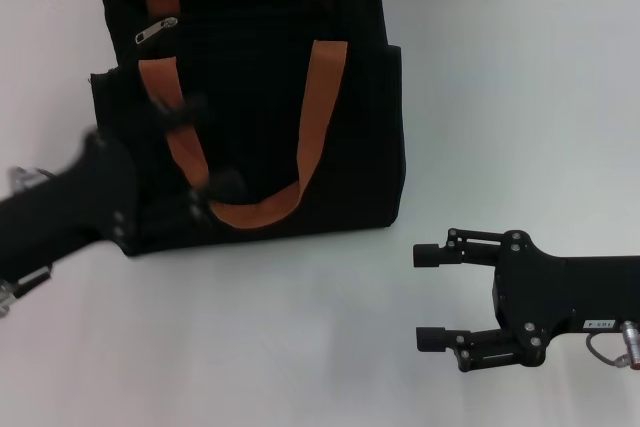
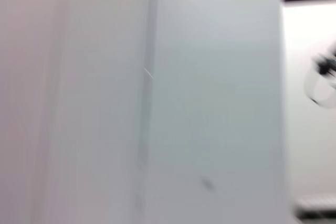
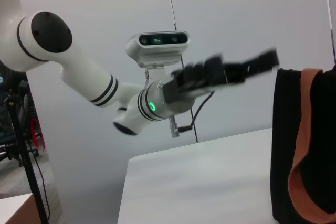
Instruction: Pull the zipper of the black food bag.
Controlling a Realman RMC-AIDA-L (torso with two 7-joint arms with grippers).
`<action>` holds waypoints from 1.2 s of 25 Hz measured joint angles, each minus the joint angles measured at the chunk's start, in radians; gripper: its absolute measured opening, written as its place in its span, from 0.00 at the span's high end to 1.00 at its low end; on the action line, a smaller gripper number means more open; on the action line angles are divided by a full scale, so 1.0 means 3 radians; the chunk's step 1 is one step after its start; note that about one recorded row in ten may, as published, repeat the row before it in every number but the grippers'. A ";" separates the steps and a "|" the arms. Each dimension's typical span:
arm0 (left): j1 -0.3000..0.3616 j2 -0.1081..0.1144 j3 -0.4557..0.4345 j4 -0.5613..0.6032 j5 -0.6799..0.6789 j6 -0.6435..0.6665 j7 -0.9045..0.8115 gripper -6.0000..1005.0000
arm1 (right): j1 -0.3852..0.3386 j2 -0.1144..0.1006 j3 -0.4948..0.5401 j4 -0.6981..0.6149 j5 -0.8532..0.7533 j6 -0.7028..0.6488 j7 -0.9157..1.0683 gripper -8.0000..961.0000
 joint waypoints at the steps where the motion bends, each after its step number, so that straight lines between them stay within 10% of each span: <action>1: 0.0003 0.0000 -0.0213 -0.0089 0.0000 0.0026 0.0077 0.18 | 0.0000 0.0000 0.0001 0.0000 0.0000 0.0000 0.0000 0.16; 9: 0.0169 -0.0007 -0.1702 -0.0434 -0.0006 -0.0165 0.0463 0.17 | 0.0000 0.0000 0.0003 0.0000 0.0000 0.0000 -0.0018 0.16; 14: 0.0202 0.0032 -0.1950 -0.0398 0.0002 -0.0664 0.0487 0.17 | 0.0000 0.0000 0.0003 0.0000 0.0000 0.0000 -0.0034 0.16; 22: 0.0114 0.0196 -0.1126 -0.0294 0.0046 -0.1377 0.0451 0.17 | 0.0000 0.0000 0.0003 0.0000 0.0000 0.0000 -0.0036 0.16; 30: -0.0072 0.0142 -0.0513 -0.0046 0.0046 -0.1589 0.0464 0.18 | 0.0000 0.0000 0.0003 0.0000 0.0000 0.0002 -0.0036 0.16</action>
